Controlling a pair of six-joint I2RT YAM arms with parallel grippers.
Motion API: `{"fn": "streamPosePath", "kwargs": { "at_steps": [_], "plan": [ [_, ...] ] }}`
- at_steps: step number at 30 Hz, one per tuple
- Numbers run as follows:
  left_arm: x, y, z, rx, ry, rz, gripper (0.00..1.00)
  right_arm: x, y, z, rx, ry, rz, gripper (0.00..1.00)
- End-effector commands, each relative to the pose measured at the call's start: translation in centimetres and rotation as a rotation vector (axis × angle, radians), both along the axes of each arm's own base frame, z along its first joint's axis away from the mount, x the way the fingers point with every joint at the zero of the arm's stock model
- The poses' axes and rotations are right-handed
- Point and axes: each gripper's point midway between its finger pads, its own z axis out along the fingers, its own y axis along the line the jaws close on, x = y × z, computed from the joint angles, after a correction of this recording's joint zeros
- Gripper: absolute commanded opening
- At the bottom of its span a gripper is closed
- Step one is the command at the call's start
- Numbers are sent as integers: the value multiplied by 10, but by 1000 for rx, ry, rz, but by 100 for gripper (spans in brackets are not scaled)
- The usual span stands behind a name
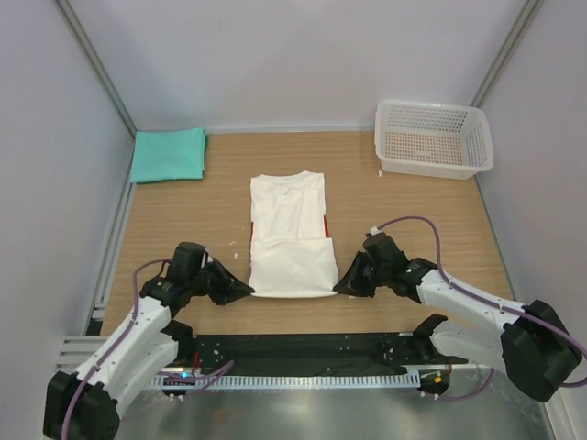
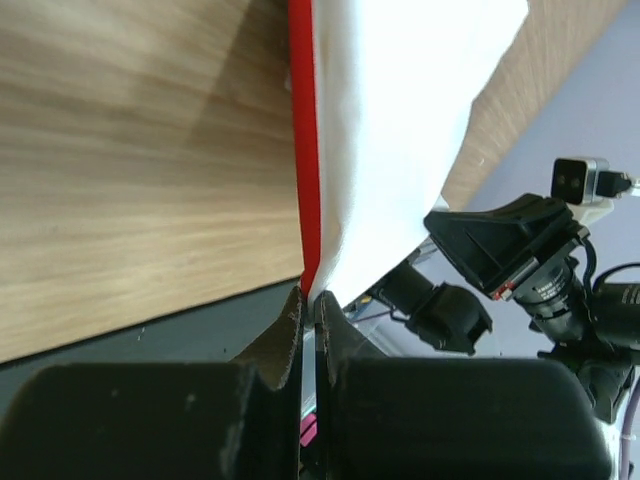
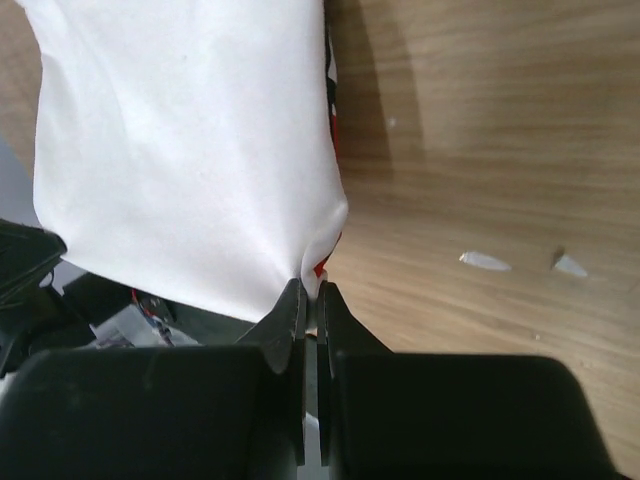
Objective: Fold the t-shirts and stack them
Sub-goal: Fold the tshirt
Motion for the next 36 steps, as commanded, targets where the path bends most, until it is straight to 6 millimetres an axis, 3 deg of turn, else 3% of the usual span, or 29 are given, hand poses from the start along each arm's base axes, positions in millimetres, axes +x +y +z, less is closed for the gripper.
{"fn": "streamPosePath", "kwargs": {
  "at_steps": [1,2,8,11,20,29,36],
  "plan": [
    [-36,4,4,-22,59,-51,0,-38,-7,3,-25,64,104,1],
    [-48,9,1,-9,104,-52,0,-46,-8,6,-21,67,114,1],
    [-81,19,14,-7,109,-58,0,-91,-7,7,1,151,188,2],
    [-91,22,18,-13,118,-60,0,-105,-7,10,9,171,199,1],
    [-107,23,12,-47,172,-24,0,-124,-2,5,63,207,195,2],
    [-105,26,16,-11,172,-32,0,-134,8,5,81,238,226,1],
    [-81,33,33,121,114,-92,0,-128,24,28,92,232,307,1]
  ]
}}
